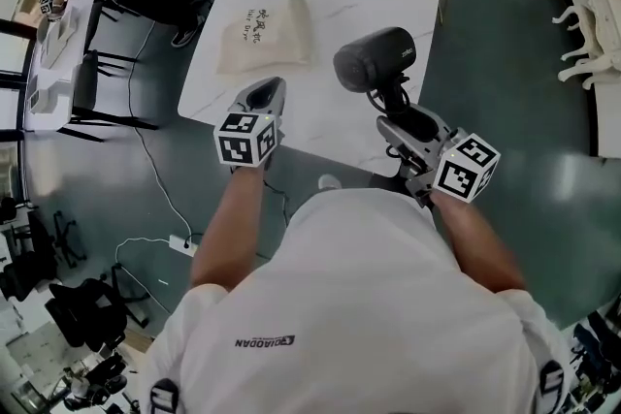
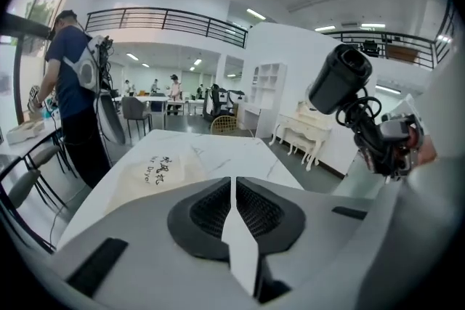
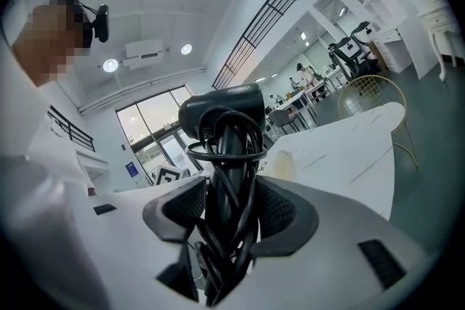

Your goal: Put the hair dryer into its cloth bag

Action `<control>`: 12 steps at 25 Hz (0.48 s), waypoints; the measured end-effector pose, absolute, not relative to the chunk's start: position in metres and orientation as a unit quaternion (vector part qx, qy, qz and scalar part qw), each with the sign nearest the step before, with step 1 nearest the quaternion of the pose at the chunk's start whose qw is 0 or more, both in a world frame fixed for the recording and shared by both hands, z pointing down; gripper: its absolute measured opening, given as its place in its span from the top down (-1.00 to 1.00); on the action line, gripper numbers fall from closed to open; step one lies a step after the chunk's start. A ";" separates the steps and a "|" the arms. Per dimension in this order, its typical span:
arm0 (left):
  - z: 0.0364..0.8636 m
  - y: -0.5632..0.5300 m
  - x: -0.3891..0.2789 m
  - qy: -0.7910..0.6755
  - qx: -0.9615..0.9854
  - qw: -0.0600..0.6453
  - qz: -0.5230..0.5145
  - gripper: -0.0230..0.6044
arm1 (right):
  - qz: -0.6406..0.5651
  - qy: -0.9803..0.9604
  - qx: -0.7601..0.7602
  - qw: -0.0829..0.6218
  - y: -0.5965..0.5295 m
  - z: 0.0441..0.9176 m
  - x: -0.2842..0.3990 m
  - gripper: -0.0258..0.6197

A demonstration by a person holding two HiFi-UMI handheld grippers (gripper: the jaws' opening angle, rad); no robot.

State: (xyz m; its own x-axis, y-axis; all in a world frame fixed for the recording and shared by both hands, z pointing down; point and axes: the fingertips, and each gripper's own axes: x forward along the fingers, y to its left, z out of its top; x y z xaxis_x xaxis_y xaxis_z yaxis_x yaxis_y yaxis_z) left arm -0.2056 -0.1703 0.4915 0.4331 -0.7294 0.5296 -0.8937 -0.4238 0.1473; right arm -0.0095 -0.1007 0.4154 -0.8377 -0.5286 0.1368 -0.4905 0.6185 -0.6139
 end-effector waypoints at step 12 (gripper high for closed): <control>0.546 -0.300 -0.171 -0.531 0.753 0.120 0.371 0.22 | -0.347 0.884 -0.310 0.039 -0.129 0.433 0.045 0.22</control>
